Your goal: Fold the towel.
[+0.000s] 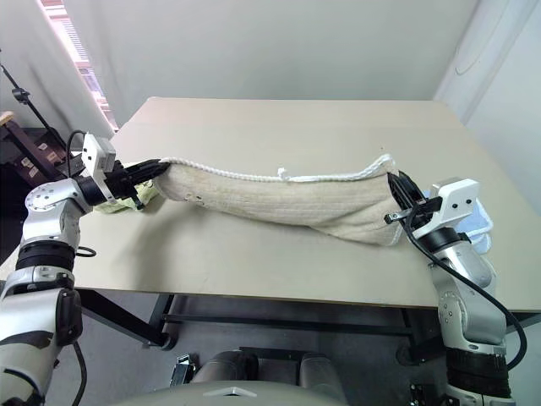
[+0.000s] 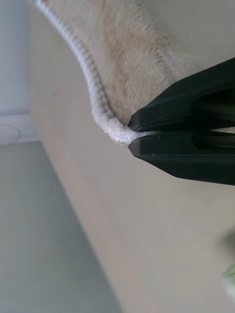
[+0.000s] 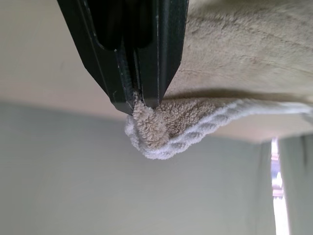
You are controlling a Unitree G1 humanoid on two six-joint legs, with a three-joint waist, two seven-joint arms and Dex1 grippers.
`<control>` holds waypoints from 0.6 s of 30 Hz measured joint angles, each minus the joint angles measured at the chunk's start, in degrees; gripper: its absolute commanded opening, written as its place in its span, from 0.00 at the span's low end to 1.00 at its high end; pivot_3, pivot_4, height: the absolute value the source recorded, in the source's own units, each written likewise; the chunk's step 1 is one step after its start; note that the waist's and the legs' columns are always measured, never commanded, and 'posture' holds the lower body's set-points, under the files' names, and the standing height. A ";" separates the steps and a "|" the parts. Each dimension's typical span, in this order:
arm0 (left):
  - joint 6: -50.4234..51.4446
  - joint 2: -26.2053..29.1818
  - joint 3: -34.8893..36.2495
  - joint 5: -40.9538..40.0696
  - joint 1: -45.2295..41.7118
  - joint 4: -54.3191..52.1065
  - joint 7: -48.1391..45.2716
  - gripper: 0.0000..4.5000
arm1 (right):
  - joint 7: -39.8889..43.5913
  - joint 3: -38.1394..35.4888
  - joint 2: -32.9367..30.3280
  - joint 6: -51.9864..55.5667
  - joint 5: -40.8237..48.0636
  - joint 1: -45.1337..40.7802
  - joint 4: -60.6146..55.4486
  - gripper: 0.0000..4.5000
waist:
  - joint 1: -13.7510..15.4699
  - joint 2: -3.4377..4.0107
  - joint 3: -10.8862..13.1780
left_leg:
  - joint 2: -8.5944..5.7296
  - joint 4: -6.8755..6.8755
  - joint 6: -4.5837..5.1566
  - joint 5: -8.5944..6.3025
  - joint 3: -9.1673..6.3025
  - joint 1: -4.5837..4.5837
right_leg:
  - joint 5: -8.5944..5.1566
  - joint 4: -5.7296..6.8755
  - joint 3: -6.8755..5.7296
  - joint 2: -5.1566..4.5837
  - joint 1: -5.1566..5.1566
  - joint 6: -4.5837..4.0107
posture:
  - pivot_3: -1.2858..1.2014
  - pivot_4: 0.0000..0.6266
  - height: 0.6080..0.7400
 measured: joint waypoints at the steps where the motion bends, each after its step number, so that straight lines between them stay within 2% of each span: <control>1: 0.87 0.03 0.37 -0.73 -0.01 -1.26 0.90 0.01 | -0.06 0.15 0.00 -0.05 -0.87 -0.68 0.33 0.00 | 0.05 0.00 0.00 | 0.00 0.05 -0.02 -0.01 0.00 0.03 | 0.01 0.00 0.00 0.00 0.04 -0.04 | 0.52 0.00 1.00; 6: 3.04 0.16 1.09 -2.04 -0.24 -4.17 2.76 0.01 | 0.08 0.91 -1.42 4.66 -2.83 -3.37 2.78 0.00 | 0.17 0.01 0.00 | 0.00 0.07 -0.04 -0.02 -0.01 0.18 | 0.00 -0.10 0.01 0.00 0.23 -0.09 | 0.52 0.00 1.00; 18: 5.66 0.40 -0.03 -2.10 6.27 -11.10 3.14 0.01 | 8.71 6.86 -13.95 39.85 5.19 1.67 -3.69 0.00 | 1.66 -0.03 -0.01 | 0.02 -0.13 0.20 -0.04 0.02 -0.22 | -0.01 -0.25 0.01 -0.03 -0.23 -0.09 | 0.52 0.00 1.00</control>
